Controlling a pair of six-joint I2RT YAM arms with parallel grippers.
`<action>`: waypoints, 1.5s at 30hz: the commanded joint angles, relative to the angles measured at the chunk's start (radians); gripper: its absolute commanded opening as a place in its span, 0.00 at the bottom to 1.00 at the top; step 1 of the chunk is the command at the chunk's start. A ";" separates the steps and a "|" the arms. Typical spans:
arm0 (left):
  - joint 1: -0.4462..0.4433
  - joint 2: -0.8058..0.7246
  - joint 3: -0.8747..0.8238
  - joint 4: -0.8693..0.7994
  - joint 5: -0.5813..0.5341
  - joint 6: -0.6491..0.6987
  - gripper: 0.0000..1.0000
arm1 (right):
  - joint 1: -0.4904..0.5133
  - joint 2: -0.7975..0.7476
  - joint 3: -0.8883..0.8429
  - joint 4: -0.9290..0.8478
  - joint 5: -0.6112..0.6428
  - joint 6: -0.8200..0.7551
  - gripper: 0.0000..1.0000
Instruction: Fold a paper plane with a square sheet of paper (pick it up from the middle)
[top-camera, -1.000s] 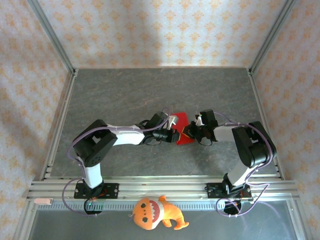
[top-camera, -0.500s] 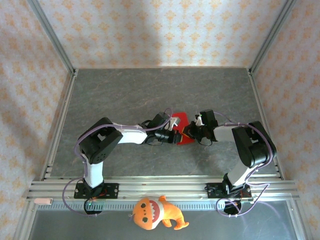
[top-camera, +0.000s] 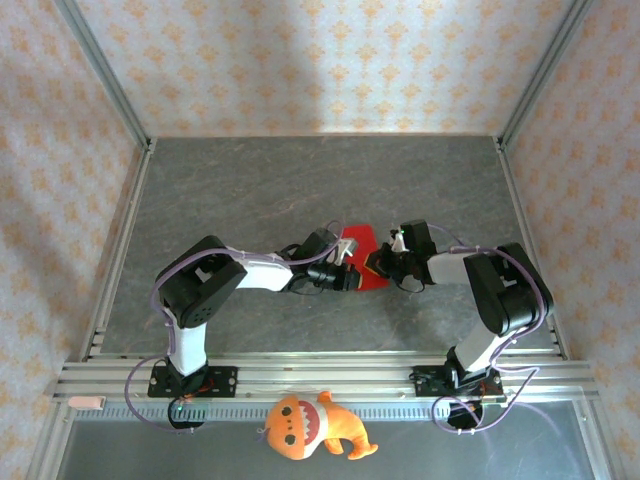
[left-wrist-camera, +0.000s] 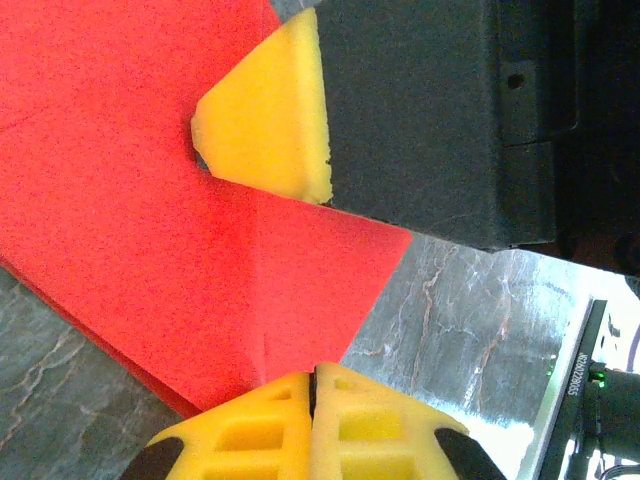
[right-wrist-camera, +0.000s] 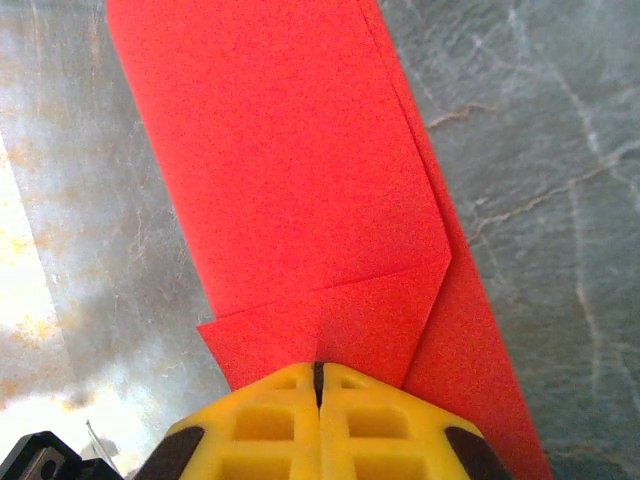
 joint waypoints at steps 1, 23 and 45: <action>-0.013 0.006 -0.023 0.017 0.016 -0.002 0.06 | 0.002 0.040 -0.054 -0.144 0.116 -0.026 0.00; -0.030 -0.110 -0.029 -0.067 -0.069 0.061 0.07 | 0.000 0.040 -0.055 -0.144 0.116 -0.018 0.00; -0.025 0.077 0.086 -0.065 -0.078 0.046 0.07 | 0.001 0.039 -0.053 -0.144 0.113 -0.017 0.00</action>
